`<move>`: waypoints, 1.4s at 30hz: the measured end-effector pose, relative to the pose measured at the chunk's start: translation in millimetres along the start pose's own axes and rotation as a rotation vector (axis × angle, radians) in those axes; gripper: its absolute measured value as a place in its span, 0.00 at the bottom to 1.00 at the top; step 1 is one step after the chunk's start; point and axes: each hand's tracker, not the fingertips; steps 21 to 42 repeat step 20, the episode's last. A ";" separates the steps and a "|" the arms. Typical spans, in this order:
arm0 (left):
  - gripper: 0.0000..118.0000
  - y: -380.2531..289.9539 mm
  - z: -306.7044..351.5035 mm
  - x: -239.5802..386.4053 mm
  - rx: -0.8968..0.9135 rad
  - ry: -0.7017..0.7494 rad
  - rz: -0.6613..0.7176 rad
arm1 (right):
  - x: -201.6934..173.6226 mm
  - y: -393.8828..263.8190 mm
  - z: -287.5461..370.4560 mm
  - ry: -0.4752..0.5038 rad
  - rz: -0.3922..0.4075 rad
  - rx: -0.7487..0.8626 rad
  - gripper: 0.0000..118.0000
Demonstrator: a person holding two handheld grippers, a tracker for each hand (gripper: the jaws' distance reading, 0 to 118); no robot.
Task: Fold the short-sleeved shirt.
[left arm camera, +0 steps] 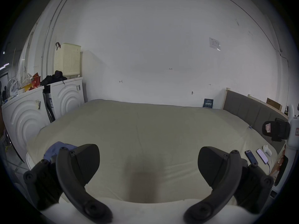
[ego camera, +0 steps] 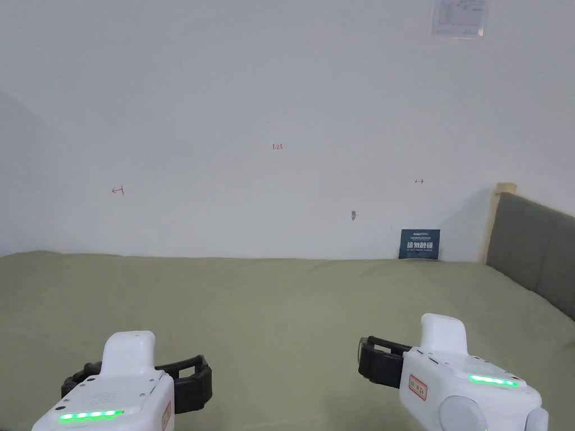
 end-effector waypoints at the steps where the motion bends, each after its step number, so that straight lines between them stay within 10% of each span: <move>1: 1.00 0.8 0.2 -0.2 0.007 -0.003 -0.007 | -1.5 1.5 -1.5 -0.022 0.024 -0.015 1.00; 42: 1.00 5.3 -2.4 3.1 0.035 -0.032 -0.013 | -1.4 -1.8 -4.1 -0.012 0.062 -0.027 1.00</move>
